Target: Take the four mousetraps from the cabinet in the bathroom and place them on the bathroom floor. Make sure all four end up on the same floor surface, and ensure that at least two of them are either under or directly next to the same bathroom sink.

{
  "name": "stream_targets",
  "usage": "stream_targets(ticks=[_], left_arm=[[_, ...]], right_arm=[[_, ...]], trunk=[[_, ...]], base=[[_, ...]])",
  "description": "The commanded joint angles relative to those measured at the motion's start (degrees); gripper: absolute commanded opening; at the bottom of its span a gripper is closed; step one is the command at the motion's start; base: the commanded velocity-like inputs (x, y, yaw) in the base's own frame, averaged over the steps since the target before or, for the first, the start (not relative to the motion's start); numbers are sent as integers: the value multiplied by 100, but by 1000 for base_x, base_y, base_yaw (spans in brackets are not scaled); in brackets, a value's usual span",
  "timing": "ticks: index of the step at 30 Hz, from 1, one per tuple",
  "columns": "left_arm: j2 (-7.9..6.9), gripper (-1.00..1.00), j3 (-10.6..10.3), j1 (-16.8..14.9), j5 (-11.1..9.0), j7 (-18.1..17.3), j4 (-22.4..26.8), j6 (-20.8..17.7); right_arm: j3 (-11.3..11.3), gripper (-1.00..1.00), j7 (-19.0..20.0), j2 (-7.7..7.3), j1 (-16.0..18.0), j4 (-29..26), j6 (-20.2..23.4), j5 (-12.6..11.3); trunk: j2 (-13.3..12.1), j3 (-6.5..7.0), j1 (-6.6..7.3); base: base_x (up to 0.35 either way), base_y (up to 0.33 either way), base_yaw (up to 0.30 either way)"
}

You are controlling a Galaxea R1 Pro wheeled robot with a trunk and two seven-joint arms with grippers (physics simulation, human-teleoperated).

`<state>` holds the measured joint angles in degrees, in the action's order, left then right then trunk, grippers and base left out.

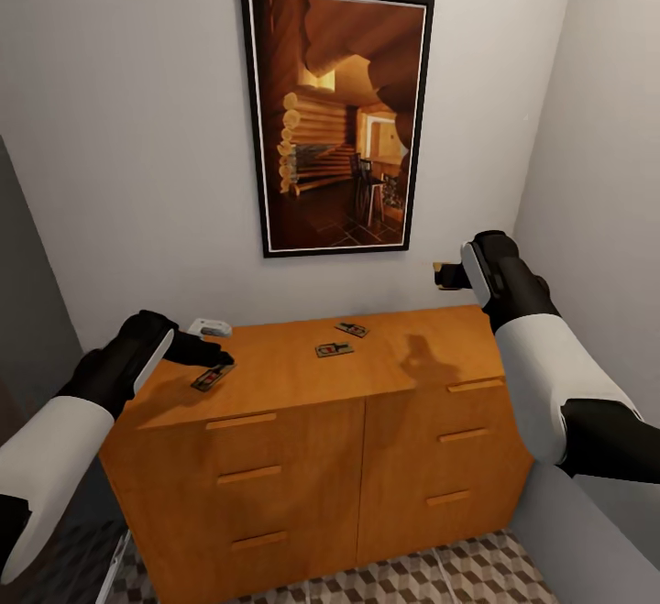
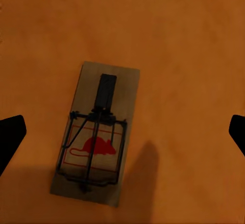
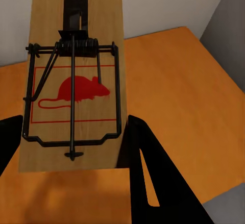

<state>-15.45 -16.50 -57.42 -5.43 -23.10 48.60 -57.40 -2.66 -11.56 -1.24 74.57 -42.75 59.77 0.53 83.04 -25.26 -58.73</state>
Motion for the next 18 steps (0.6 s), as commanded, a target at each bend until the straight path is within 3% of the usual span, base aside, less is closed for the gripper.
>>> stream_targets(ticks=[1, 9, 14, 18], left_arm=[[-13, 100, -21, -6, -55, 28, 2, -28], [-127, 100, -21, -6, -55, 11, -185, 64], [-140, 100, -19, -6, -56, 4, -617, 573], [-136, 100, -19, -6, -54, -44, -857, 734]], right_arm=[[-7, -100, -13, 2, 5, -4, 23, -9], [-7, -100, -13, 1, 5, 2, 23, -9], [-7, -100, -13, -2, 5, 3, 23, -9], [-7, -100, -13, -1, 5, 4, 23, -9]], trunk=[[4, -7, 0], [4, -7, 0], [4, -7, 0], [4, -7, 0]], base=[[0, 0, 0], [0, 0, 0], [0, 0, 0], [0, 0, 0]])
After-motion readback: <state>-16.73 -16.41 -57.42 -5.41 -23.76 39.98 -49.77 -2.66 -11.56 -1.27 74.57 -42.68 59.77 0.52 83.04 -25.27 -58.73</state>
